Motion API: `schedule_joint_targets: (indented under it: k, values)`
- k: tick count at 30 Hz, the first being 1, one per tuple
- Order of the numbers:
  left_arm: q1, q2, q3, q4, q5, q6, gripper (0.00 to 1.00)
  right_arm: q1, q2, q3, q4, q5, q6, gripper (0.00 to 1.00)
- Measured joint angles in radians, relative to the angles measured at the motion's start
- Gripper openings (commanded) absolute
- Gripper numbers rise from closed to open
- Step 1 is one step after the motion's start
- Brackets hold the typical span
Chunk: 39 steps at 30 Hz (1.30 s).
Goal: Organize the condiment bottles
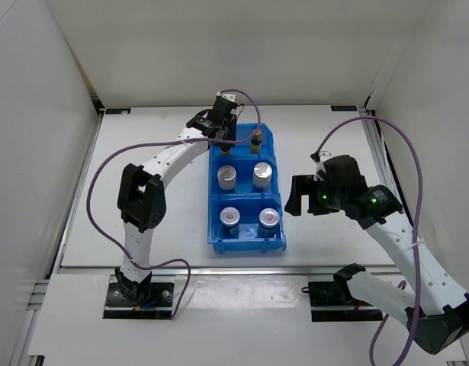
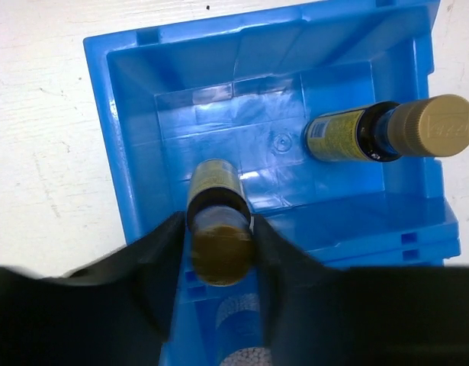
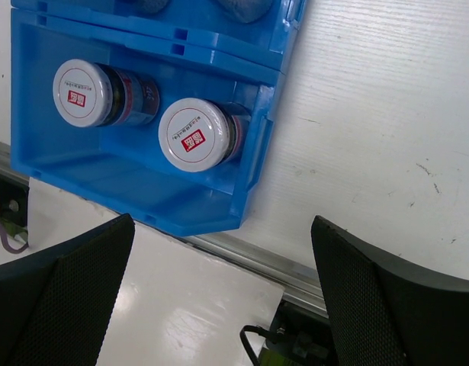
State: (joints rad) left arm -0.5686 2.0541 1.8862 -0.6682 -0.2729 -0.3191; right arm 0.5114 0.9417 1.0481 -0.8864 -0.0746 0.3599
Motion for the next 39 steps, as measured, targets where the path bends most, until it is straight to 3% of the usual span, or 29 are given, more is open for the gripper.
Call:
schedule_joint_targets:
  k: [6,13,16,19,23,26,33,39]
  values:
    - [0.004,0.001,0.005,0.018,-0.002,-0.014,1.0,0.0,0.0,0.0,0.0,-0.001,0.001,1.0]
    - [0.024,-0.036,0.01,-0.004,-0.046,-0.025,1.0,0.0,0.0,0.0,-0.009,0.031,0.021,1.0]
    - [0.026,-0.169,-0.035,-0.007,-0.113,-0.007,1.0,0.0,-0.001,0.0,-0.023,0.054,0.034,1.0]
    - [0.016,-0.485,-0.243,0.035,-0.195,0.008,1.0,0.0,-0.018,0.0,-0.034,0.083,0.052,1.0]
    - [0.002,-1.032,-0.632,0.141,-0.305,0.023,1.0,0.0,-0.065,0.003,-0.049,0.163,0.078,1.0]
    - [0.012,-1.312,-0.883,0.196,-0.389,0.032,1.0,-0.001,-0.112,0.005,-0.065,0.251,0.101,1.0]
    - [-0.072,-1.567,-1.318,0.354,-0.513,0.168,1.0,-0.002,-0.198,0.016,-0.12,0.504,0.179,1.0]
    - [-0.074,-1.625,-1.342,0.47,-0.549,0.215,1.0,-0.005,-0.213,0.016,-0.153,0.612,0.211,1.0]
